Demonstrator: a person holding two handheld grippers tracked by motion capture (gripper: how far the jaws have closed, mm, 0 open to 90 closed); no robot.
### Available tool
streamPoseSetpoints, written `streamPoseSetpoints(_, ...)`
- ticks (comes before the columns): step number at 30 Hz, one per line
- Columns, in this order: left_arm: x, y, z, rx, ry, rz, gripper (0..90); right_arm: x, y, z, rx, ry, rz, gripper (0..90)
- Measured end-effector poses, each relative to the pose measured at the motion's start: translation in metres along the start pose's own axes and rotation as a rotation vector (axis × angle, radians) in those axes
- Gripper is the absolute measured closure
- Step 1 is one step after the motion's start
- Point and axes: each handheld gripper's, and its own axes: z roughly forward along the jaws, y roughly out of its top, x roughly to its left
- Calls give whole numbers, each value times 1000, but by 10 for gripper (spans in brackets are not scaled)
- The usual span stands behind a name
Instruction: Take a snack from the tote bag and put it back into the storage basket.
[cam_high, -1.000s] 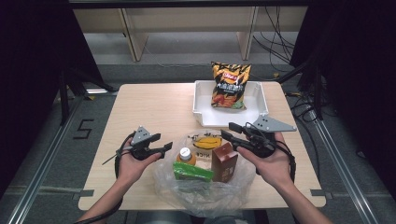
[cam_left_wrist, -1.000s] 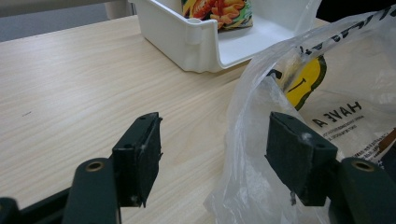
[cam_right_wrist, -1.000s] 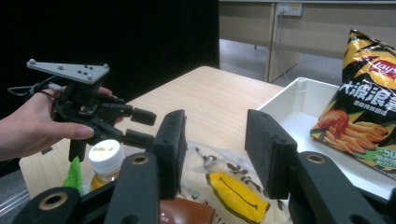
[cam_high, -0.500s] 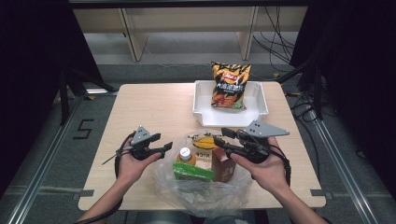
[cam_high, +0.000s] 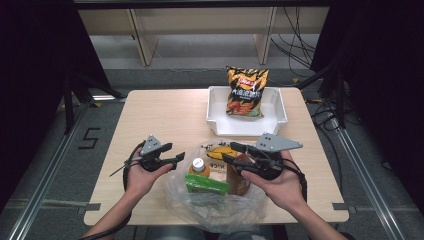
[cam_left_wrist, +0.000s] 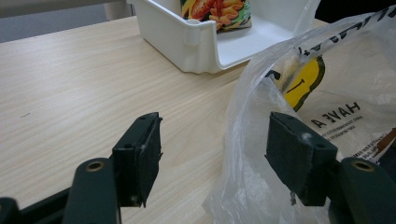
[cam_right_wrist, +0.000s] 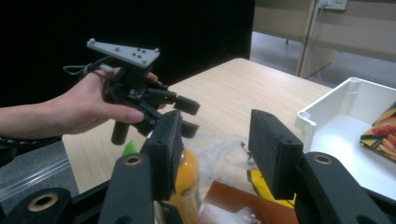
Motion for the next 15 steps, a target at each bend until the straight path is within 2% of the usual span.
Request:
streamPoseSetpoints(4, -1, 0, 0, 0, -2, -3, 351, 3, -1, 3, -3, 20, -11, 548)
streamPoseSetpoints(5, -1, 0, 0, -1, -1, -3, 351, 4, -1, 2, 11, 17, -14, 548)
streamPoseSetpoints(6, 0, 0, 0, 0, -1, 3, 351, 5, -2, 4, -8, 15, -12, 548)
streamPoseSetpoints(8, 0, 0, 0, 1, -1, 1, 351, 5, -2, 5, 14, 20, -37, 548)
streamPoseSetpoints(9, 0, 0, 0, 0, -1, 1, 351, 8, -3, 5, 21, 17, -1, 548)
streamPoseSetpoints(12, 0, 0, 0, -1, -1, 1, 351, 10, -4, 7, 27, 40, -1, 547)
streamPoseSetpoints(13, 0, 0, 1, -2, -4, 1, 351, 9, -4, 7, 36, 35, -15, 547)
streamPoseSetpoints(14, 0, 0, 1, -2, -2, 1, 351, 10, -4, 7, 37, 29, -15, 546)
streamPoseSetpoints(15, 0, 0, 0, 1, -1, 2, 351, 11, -5, 8, 28, 42, -5, 546)
